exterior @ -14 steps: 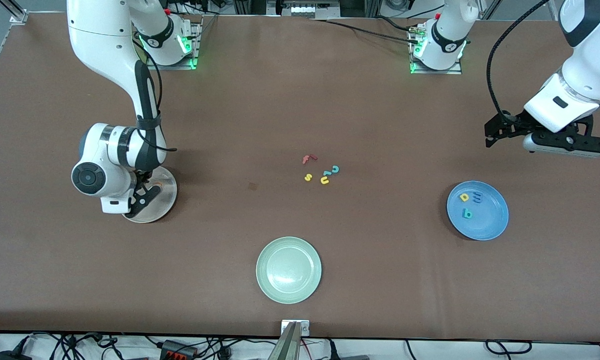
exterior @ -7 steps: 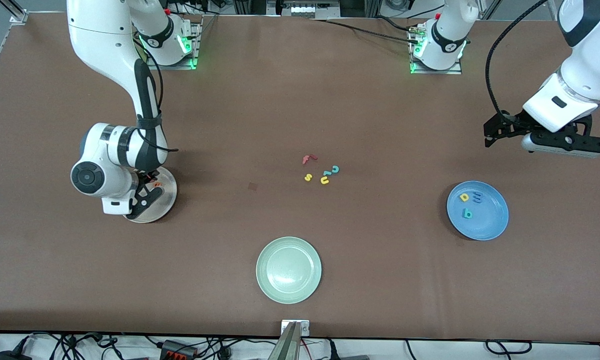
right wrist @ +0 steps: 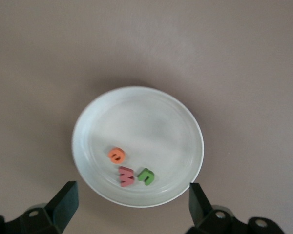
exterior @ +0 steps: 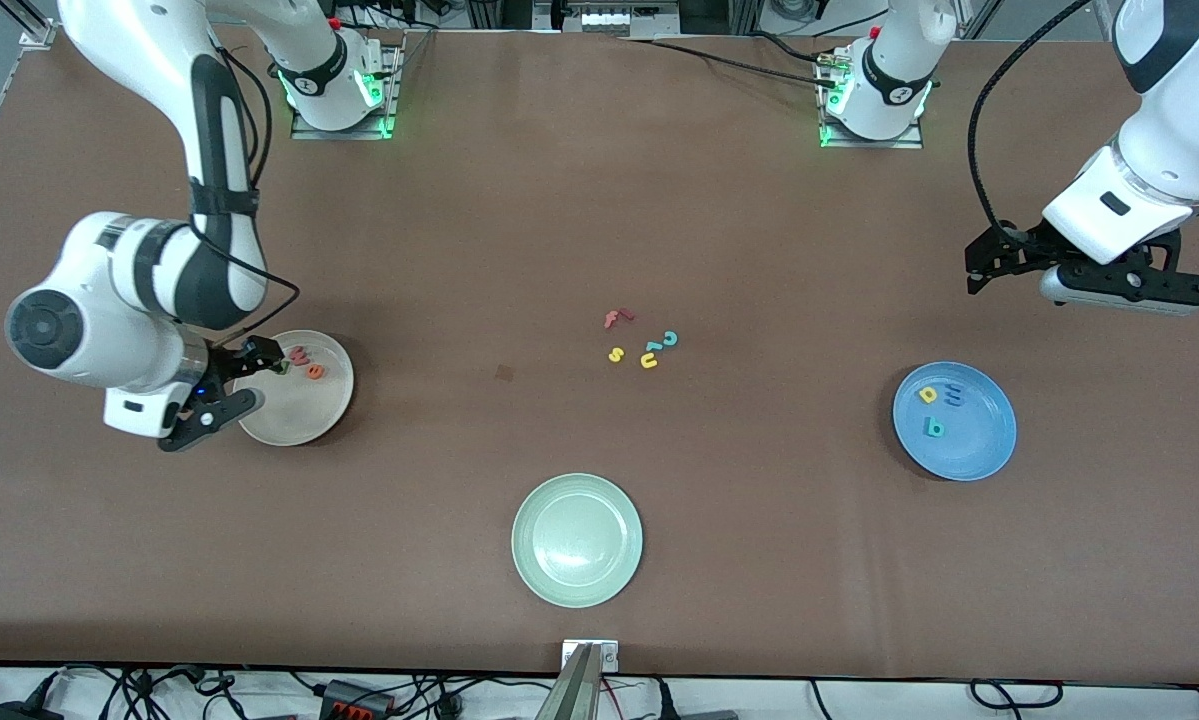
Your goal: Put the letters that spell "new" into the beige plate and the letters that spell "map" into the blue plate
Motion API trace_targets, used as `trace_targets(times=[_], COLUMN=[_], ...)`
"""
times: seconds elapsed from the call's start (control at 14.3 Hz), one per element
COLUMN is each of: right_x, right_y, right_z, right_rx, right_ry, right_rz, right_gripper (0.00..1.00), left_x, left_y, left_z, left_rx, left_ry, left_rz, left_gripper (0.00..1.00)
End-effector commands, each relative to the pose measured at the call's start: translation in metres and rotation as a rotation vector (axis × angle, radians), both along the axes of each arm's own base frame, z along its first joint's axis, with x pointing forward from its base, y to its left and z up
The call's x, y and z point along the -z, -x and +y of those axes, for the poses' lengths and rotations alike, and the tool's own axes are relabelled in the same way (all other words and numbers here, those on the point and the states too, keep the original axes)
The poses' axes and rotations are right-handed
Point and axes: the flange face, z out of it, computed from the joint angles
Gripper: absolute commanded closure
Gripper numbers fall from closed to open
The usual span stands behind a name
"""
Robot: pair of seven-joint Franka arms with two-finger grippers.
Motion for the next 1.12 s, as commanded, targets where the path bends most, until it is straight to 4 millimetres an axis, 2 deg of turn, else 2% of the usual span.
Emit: trace_targets(times=[0.0, 0.28, 0.35, 0.49, 0.63, 0.77, 0.98, 1.05], right_x=[-0.01, -0.009, -0.008, -0.014, -0.035, -0.052, -0.09, -0.098], right_y=[-0.004, -0.009, -0.008, -0.005, -0.002, 0.001, 0.005, 0.005], right_z=[0.003, 0.009, 0.028, 0.049, 0.083, 0.102, 0.112, 0.108], right_rx=[0.143, 0.345, 0.376, 0.453, 0.532, 0.637, 0.726, 0.729], right_ry=[-0.013, -0.146, -0.169, -0.139, -0.081, -0.057, -0.03, 0.002], right_rz=[0.009, 0.009, 0.027, 0.045, 0.028, 0.034, 0.0, -0.033], right_gripper=[0.0, 0.0, 0.0, 0.0, 0.0, 0.0, 0.0, 0.0], left_x=[-0.005, -0.005, -0.004, -0.005, -0.005, -0.005, -0.005, -0.005], left_y=[0.005, 0.005, 0.005, 0.005, 0.005, 0.005, 0.005, 0.005], left_z=[-0.002, -0.002, -0.002, -0.002, -0.003, -0.003, -0.003, -0.003], left_rx=[0.013, 0.013, 0.013, 0.011, 0.013, 0.014, 0.014, 0.014], left_ry=[0.001, 0.001, 0.001, 0.001, 0.001, 0.001, 0.001, 0.001], left_rz=[-0.006, -0.006, -0.005, -0.006, -0.005, -0.005, -0.005, -0.006], left_gripper=[0.0, 0.0, 0.0, 0.0, 0.0, 0.0, 0.0, 0.0])
